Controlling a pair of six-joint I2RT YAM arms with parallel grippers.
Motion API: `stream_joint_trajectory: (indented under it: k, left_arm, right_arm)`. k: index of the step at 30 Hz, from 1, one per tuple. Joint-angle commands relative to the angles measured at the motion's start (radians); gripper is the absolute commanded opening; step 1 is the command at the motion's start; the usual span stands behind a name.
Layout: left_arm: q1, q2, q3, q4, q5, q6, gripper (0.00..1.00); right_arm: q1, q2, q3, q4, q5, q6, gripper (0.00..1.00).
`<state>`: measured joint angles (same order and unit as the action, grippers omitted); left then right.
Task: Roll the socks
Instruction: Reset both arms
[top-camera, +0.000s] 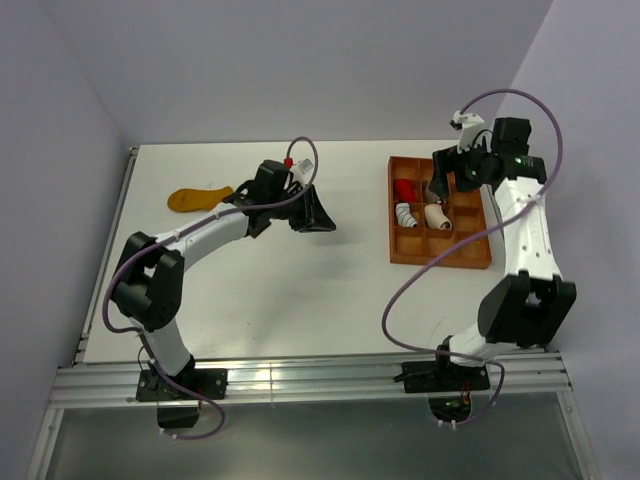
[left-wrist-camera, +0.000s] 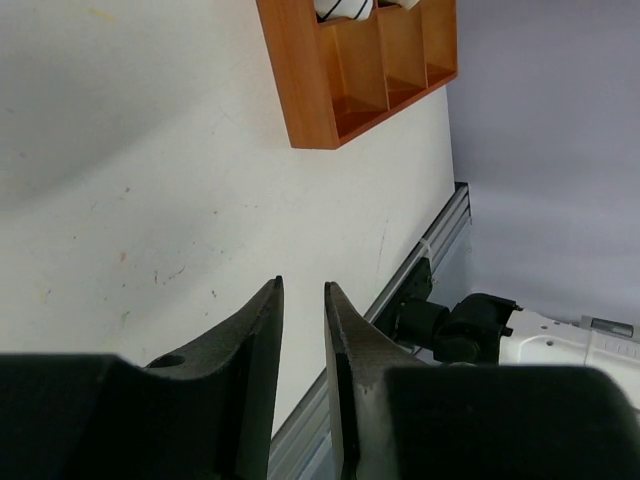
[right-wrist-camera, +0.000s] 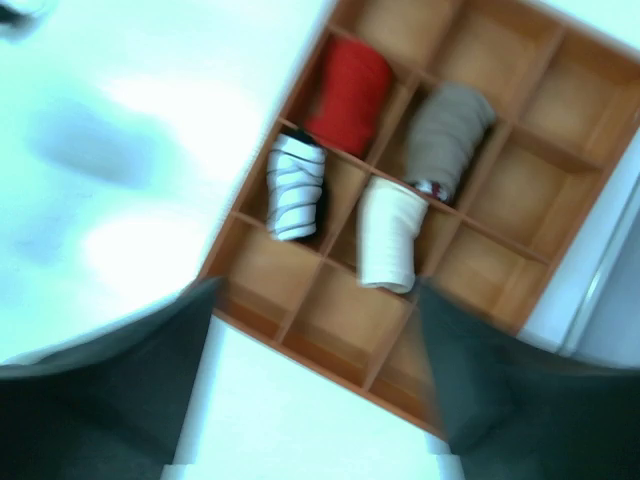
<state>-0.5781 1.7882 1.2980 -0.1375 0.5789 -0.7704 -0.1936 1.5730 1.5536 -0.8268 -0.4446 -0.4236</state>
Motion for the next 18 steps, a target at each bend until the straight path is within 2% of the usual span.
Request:
stream_joint_trajectory:
  k: [1,2,10,18]
  left_arm:
    - [-0.005,-0.101,-0.019,-0.033,-0.053,0.048,0.29]
    - [-0.005,-0.108,-0.022,-0.036,-0.057,0.048,0.29]
    - [-0.005,-0.158,-0.005,-0.108,-0.116,0.089,0.31]
    - [-0.005,-0.168,0.014,-0.128,-0.122,0.097,0.31]
  right_arm:
    - [-0.006,-0.132,-0.049,0.023,-0.141,0.005,0.96]
    - [-0.006,-0.157,-0.064,0.026,-0.157,0.005,1.00]
    - [-0.006,-0.408,-0.273,0.127,-0.238,0.026,1.00]
    - [-0.006,-0.442,-0.293,0.118,-0.275,0.026,1.00]
